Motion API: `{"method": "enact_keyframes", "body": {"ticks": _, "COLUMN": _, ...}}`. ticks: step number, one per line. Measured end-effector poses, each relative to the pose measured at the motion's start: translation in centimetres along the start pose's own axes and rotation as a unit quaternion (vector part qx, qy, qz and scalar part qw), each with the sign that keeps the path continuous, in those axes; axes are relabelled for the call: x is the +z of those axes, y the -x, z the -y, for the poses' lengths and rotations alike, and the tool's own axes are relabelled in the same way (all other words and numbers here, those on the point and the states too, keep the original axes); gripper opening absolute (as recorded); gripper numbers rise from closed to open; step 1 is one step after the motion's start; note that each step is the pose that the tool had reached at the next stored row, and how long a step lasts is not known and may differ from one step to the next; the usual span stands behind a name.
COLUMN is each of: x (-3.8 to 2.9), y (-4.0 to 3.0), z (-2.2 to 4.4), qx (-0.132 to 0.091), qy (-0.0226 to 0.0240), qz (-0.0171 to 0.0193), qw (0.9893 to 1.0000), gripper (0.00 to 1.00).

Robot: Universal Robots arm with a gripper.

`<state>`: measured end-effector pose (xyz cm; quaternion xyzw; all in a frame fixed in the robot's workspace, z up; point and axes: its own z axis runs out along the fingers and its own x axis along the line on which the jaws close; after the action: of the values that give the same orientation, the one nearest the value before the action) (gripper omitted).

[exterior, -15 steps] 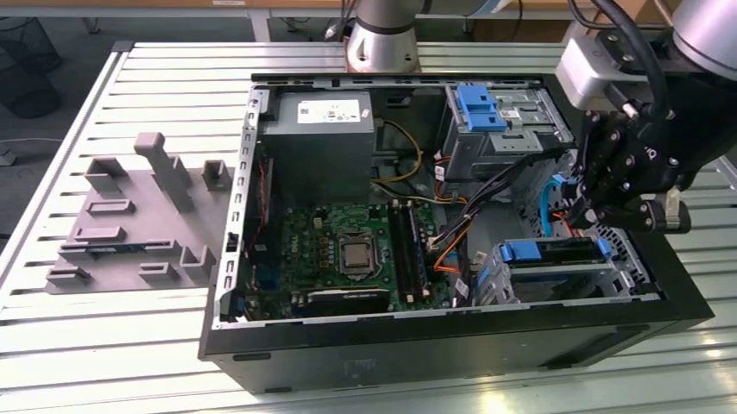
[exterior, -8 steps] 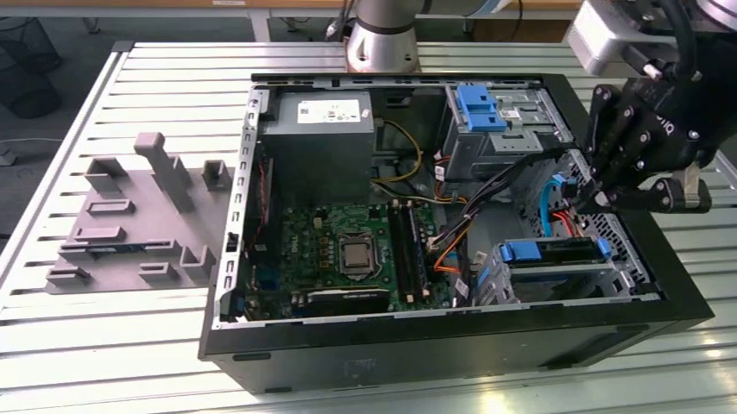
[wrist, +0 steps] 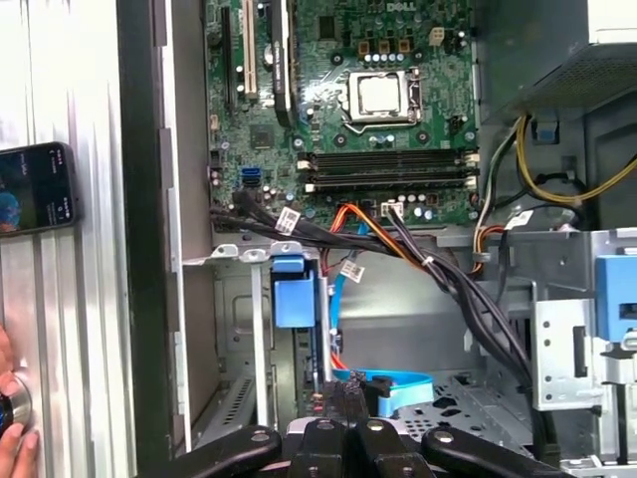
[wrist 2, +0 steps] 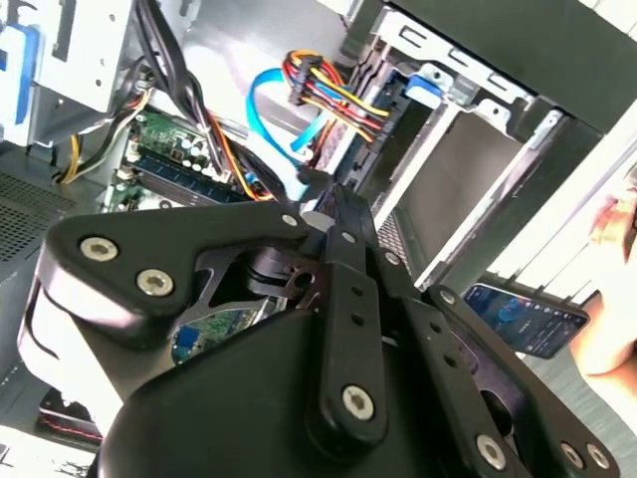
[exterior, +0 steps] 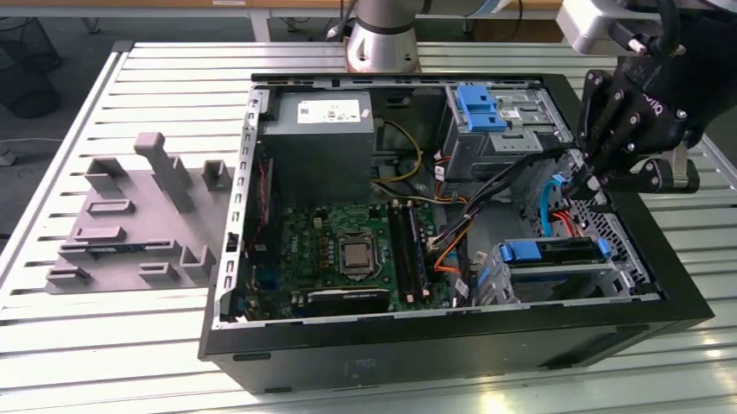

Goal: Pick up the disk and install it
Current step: 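Insert the second disk wire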

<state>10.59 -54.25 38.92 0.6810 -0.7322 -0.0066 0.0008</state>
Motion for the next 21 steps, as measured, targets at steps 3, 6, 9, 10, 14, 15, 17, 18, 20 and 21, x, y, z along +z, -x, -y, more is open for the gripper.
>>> {"method": "enact_keyframes", "body": {"ticks": 3, "x": -0.02, "y": 0.35, "z": -0.08, "qx": 0.000, "qy": 0.0000, "qz": 0.0000, "qw": 1.0000, "gripper": 0.11}}
{"method": "enact_keyframes", "body": {"ticks": 6, "x": -0.03, "y": 0.37, "z": -0.09, "qx": 0.000, "qy": 0.0000, "qz": 0.0000, "qw": 1.0000, "gripper": 0.11}}
{"method": "enact_keyframes", "body": {"ticks": 9, "x": -0.05, "y": 0.38, "z": -0.09, "qx": 0.000, "qy": 0.0000, "qz": 0.0001, "qw": 1.0000, "gripper": 0.11}}
{"method": "enact_keyframes", "body": {"ticks": 10, "x": -0.12, "y": 0.39, "z": -0.09, "qx": 0.000, "qy": 0.0000, "qz": -0.0001, "qw": 1.0000, "gripper": 0.11}}
{"method": "enact_keyframes", "body": {"ticks": 14, "x": -0.66, "y": 0.42, "z": -0.10, "qx": 0.000, "qy": 0.0000, "qz": 0.0000, "qw": 1.0000, "gripper": 0.11}}
{"method": "enact_keyframes", "body": {"ticks": 15, "x": -0.69, "y": 0.42, "z": -0.10, "qx": 0.000, "qy": 0.0000, "qz": 0.0001, "qw": 1.0000, "gripper": 0.11}}
{"method": "enact_keyframes", "body": {"ticks": 17, "x": -0.73, "y": 0.55, "z": -0.11, "qx": 0.000, "qy": 0.0000, "qz": 0.0000, "qw": 1.0000, "gripper": 0.11}}
{"method": "enact_keyframes", "body": {"ticks": 18, "x": -0.73, "y": 0.56, "z": -0.11, "qx": 0.000, "qy": 0.0000, "qz": 0.0000, "qw": 1.0000, "gripper": 0.11}}
{"method": "enact_keyframes", "body": {"ticks": 20, "x": -0.73, "y": 0.60, "z": -0.11, "qx": 0.000, "qy": 0.0000, "qz": 0.0000, "qw": 1.0000, "gripper": 0.11}}
{"method": "enact_keyframes", "body": {"ticks": 21, "x": -0.73, "y": 0.66, "z": -0.12, "qx": 0.000, "qy": 0.0000, "qz": -0.0001, "qw": 1.0000, "gripper": 0.11}}
